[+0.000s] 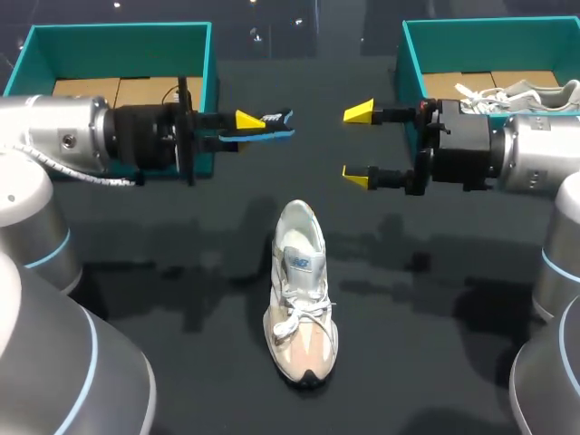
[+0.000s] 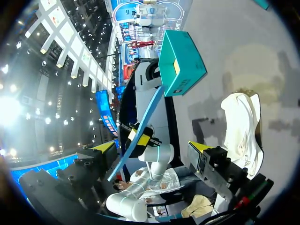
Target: Take the shoe out of the shoebox, open the shoe tongue, remove and reinsert the insole, then place the shoe into the shoebox
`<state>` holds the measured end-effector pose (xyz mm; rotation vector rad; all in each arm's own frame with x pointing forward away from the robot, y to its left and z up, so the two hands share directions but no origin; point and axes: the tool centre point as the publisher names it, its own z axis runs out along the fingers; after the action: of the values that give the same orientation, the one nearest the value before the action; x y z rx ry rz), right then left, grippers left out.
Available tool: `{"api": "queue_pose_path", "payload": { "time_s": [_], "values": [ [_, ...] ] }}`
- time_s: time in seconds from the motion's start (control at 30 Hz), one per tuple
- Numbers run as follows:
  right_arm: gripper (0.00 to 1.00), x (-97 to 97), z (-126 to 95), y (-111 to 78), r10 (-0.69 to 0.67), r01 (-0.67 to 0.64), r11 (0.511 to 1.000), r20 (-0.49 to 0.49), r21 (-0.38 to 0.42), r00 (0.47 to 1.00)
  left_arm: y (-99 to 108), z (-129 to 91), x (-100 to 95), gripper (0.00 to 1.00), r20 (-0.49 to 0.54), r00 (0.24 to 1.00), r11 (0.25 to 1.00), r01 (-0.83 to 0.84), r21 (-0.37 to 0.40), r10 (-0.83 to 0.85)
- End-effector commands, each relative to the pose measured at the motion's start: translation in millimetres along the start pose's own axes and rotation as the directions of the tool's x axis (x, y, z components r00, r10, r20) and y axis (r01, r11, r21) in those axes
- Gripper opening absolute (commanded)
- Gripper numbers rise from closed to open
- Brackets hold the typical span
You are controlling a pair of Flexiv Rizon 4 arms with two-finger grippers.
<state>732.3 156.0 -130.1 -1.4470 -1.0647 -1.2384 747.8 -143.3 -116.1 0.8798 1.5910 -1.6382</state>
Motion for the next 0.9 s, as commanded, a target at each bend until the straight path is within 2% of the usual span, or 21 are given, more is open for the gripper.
{"api": "queue_pose_path", "payload": {
  "time_s": [0.03, 0.37, 0.67, 0.9],
  "values": [
    [1.00, -0.8, 2.1, -0.9, 0.000, 0.000, 1.000, 0.002, -0.003, 1.000, 7.6, 6.1, 1.1, 0.00, -0.009, 0.984, 0.984, -0.176, 0.007, 0.176],
    [1.00, -1.1, 5.6, -6.7, -0.012, 0.012, 1.000, 0.021, 0.022, 1.000, 22.2, 14.5, 0.5, 0.00, -0.010, 0.896, 0.895, -0.443, 0.044, 0.444],
    [1.00, 0.6, 21.2, -15.6, -0.057, 0.052, 0.994, 0.055, 0.097, 0.997, 32.5, 28.5, 2.7, 0.00, -0.026, 0.865, 0.865, -0.500, 0.037, 0.501],
    [1.00, -2.0, 34.9, -16.7, -0.064, 0.058, 0.993, 0.051, 0.106, 0.997, 37.9, 36.5, 4.7, 0.00, -0.031, 0.842, 0.843, -0.538, 0.012, 0.538]
  ]
}}
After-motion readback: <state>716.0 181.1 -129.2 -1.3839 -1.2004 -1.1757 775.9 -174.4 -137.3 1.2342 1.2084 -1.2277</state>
